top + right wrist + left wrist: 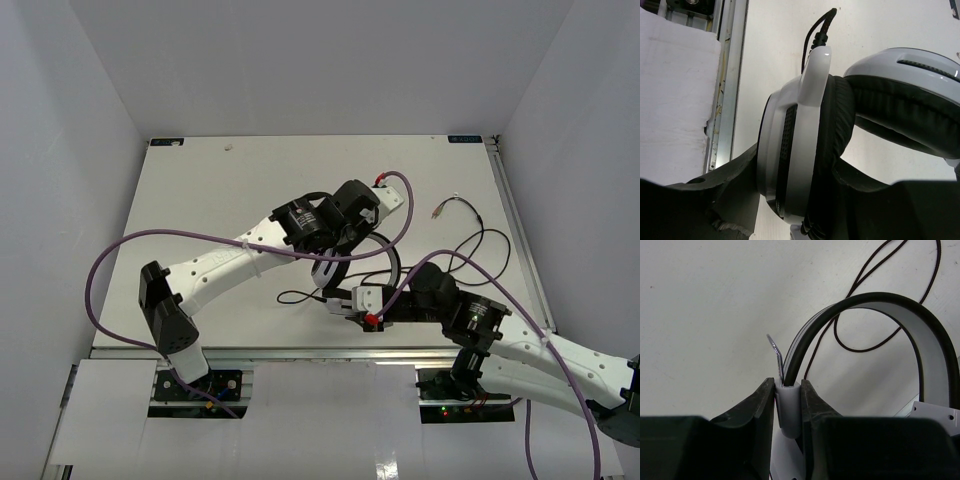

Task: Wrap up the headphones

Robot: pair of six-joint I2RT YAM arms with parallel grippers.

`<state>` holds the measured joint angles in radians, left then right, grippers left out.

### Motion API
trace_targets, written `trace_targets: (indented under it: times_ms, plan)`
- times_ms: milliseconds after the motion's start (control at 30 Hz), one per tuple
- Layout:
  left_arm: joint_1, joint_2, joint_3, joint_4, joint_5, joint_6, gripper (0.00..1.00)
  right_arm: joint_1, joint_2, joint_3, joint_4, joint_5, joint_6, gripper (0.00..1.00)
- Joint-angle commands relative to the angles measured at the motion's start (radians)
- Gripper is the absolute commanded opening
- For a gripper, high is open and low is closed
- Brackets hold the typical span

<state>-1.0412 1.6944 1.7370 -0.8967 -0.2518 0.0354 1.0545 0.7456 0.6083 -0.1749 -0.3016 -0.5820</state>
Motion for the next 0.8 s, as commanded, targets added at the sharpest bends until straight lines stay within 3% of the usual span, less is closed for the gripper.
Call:
trace_targets:
  times_ms: [0,133,233,400,600,767]
  plan:
    - [-0.011,-0.009,-0.032,0.01,0.064,-0.012,0.0,-0.002,-0.042,0.016,0.163,0.082,-0.041,0.08]
    - [-0.011,-0.017,-0.047,0.035,0.043,-0.028,0.0,-0.002,-0.073,-0.003,0.234,0.147,-0.026,0.12]
    - [-0.011,-0.019,-0.061,0.061,-0.009,-0.076,0.0,-0.003,-0.09,-0.014,0.282,0.238,0.019,0.35]
    - [0.005,-0.022,-0.076,0.098,-0.102,-0.142,0.0,-0.003,-0.109,-0.033,0.366,0.419,0.114,0.52]
    - [0.038,-0.039,-0.101,0.135,-0.125,-0.188,0.0,-0.004,-0.133,-0.076,0.421,0.455,0.142,0.71]
    - [0.051,-0.054,-0.117,0.143,-0.177,-0.21,0.0,-0.004,-0.142,-0.084,0.423,0.476,0.156,0.76]
